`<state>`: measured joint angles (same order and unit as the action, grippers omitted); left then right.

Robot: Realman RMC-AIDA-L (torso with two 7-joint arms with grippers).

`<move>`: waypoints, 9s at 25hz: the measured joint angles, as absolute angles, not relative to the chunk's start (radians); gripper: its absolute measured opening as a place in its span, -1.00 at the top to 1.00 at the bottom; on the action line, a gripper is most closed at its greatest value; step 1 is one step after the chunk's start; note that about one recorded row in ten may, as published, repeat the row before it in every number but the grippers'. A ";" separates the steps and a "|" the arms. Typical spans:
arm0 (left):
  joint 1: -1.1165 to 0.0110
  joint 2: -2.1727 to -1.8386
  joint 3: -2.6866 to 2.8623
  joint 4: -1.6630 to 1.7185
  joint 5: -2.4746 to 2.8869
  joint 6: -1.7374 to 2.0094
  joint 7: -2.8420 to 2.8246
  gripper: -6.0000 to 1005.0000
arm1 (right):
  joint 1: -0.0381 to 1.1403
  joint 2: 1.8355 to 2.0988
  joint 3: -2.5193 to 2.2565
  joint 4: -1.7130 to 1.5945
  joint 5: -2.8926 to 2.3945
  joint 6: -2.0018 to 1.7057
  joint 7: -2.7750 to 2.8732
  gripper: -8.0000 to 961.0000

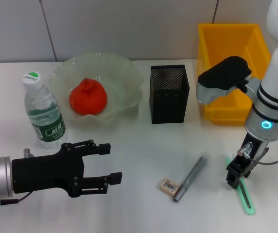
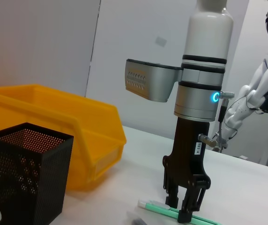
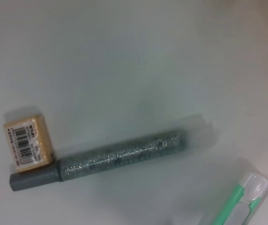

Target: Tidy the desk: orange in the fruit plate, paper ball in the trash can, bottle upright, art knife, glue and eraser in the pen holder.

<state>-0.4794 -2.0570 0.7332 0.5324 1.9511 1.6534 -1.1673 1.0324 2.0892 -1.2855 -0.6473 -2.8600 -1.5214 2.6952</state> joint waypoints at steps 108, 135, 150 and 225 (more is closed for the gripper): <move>-0.504 -2.060 0.731 0.506 1.943 1.668 -1.169 -0.62 | 0.744 2.081 -0.899 -0.627 -1.795 -1.010 1.612 0.22; -0.470 -2.047 0.728 0.515 1.948 1.673 -1.153 -0.62 | 0.862 1.978 -0.964 -0.738 -2.100 -1.594 1.983 -0.34; -0.422 -2.026 0.721 0.509 1.946 1.661 -1.104 -0.62 | 1.024 2.084 -1.222 -0.691 -2.449 -1.481 2.121 -0.34; -0.434 -2.034 0.706 0.515 1.928 1.660 -1.115 -0.62 | 1.014 2.081 -1.485 -0.726 -2.312 -1.365 2.123 0.33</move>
